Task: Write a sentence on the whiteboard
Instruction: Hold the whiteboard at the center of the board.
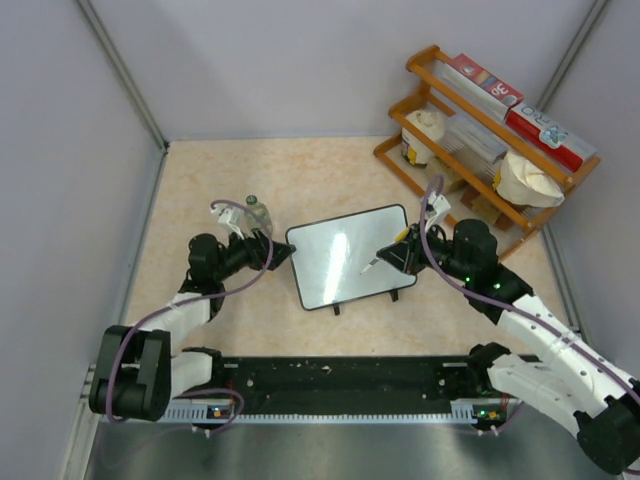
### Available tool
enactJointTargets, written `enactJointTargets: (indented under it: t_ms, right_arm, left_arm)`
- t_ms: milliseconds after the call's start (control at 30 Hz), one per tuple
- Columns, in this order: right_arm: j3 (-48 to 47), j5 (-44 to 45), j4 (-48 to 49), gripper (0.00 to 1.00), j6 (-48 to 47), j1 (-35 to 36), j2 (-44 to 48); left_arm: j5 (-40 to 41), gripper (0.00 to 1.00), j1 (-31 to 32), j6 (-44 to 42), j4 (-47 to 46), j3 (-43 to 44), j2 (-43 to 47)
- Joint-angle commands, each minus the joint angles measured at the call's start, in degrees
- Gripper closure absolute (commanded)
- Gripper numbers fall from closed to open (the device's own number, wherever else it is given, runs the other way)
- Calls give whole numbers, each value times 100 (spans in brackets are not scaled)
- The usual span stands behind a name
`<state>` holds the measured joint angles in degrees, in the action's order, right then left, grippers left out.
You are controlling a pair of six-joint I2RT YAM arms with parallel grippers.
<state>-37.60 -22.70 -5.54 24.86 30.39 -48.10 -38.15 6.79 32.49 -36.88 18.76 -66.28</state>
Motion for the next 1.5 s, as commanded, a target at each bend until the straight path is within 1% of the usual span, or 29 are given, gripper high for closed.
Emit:
enactJointTargets:
  t_ms: [0, 100, 133, 233, 400, 533, 867, 933, 967, 1200, 1433, 1467]
  right_arm:
    - [-309, 477, 404, 100, -140, 177, 38]
    - [-326, 416, 510, 100, -69, 239, -77]
    - [-335, 398, 675, 100, -34, 257, -173]
    - [-396, 345, 844, 100, 1, 344, -331]
    - [-476, 266, 1142, 100, 62, 450, -525]
    - [-537, 222, 1266, 100, 106, 485, -683]
    - [-783, 231, 1266, 100, -25, 485, -894]
    - [-810, 231, 1266, 100, -51, 494, -921]
    - [-819, 222, 1257, 100, -60, 485, -938]
    - [-889, 90, 1266, 100, -96, 494, -1088]
    - [-950, 73, 1581, 100, -78, 494, -1307]
    - [-959, 55, 1635, 100, -52, 503, -1342]
  left_arm:
    - [-227, 5, -19, -76, -538, 180, -148]
    - [-333, 6, -19, -85, -574, 250, -341]
    - [-368, 6, -19, -85, -566, 285, -429]
    - [-412, 10, -19, -138, -522, 356, -569]
    - [-526, 11, -19, -199, -521, 453, -807]
    - [-816, 19, -19, -85, -908, 488, -1132]
    - [-1300, 29, 139, 38, -1321, 549, -1493]
    - [-1370, 34, 139, 56, -1330, 567, -1537]
    - [-1388, 34, 139, 30, -1287, 576, -1528]
    - [-1414, 35, 253, -94, -891, 690, -1405]
    - [-1388, 48, 253, -252, -680, 743, -1370]
    - [-1388, 53, 253, -278, -671, 743, -1361]
